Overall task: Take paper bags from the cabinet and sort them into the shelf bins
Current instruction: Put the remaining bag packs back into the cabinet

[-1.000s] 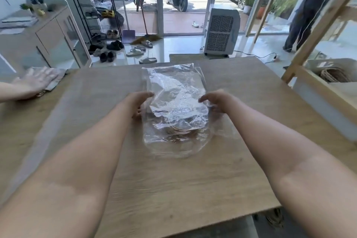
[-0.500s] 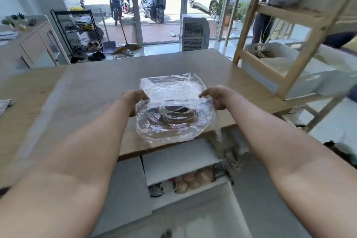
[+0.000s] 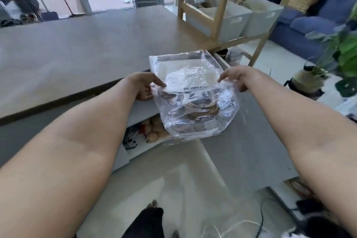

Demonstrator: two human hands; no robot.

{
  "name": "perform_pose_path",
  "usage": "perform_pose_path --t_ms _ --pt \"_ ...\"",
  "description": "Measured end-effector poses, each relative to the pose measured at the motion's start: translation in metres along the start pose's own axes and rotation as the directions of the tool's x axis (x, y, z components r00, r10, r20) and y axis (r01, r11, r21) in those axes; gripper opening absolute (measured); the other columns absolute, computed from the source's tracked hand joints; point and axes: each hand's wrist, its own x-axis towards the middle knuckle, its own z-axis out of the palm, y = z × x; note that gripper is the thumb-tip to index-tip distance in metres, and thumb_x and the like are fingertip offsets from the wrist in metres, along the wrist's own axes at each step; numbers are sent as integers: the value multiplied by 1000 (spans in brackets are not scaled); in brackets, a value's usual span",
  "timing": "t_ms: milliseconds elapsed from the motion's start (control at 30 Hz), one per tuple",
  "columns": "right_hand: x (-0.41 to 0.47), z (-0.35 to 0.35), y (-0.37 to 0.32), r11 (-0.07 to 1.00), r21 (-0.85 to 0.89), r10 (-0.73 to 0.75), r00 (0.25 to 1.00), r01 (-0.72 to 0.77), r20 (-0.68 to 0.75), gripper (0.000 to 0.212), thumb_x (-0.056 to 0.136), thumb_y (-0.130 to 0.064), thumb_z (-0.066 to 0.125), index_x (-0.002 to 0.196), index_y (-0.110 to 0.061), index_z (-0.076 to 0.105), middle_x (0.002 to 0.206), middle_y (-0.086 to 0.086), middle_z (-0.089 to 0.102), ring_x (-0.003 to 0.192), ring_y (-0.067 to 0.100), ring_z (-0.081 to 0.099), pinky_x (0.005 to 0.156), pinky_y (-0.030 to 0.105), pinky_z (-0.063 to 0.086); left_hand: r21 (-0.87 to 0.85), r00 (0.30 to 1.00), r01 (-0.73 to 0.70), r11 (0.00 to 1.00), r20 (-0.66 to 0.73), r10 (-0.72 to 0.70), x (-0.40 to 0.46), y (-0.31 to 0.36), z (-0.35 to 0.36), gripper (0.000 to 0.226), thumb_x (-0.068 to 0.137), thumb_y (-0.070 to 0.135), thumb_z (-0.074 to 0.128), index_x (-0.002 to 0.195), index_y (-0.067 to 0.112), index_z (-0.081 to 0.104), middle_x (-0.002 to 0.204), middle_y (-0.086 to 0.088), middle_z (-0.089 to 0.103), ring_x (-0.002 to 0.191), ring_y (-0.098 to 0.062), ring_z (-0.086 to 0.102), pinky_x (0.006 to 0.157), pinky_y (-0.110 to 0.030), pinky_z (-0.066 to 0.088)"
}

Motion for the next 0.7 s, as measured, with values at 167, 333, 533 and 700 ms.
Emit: perform_pose_path --t_ms 167,333,533,700 --pt "2 -16 48 986 -132 88 993 -98 -80 47 84 -23 63 125 -8 48 106 9 62 88 20 63 66 25 56 52 995 14 999 97 -19 5 -25 40 82 79 14 73 146 1 27 109 -1 53 102 -9 56 74 -21 51" --pt "23 12 78 978 -80 197 978 -191 76 27 92 -22 47 71 -6 54 42 9 63 30 19 59 31 20 46 62 978 157 986 130 -164 30 -63 37 53 86 18 62 135 4 46 90 -5 62 78 -14 62 58 -22 58" --pt "76 84 83 965 -19 262 949 -263 173 29 93 -17 47 66 -7 51 38 9 60 29 20 58 28 25 46 28 956 288 957 51 -290 82 -112 -1 24 84 17 67 102 8 53 81 -2 51 74 -13 54 72 -21 51" --pt "134 152 49 957 7 278 924 -290 264 28 93 -15 47 67 -8 54 41 5 61 42 20 61 54 26 50 -57 938 345 937 -26 -347 132 -131 -57 18 83 12 67 87 9 49 77 0 44 71 -11 46 64 -21 45"
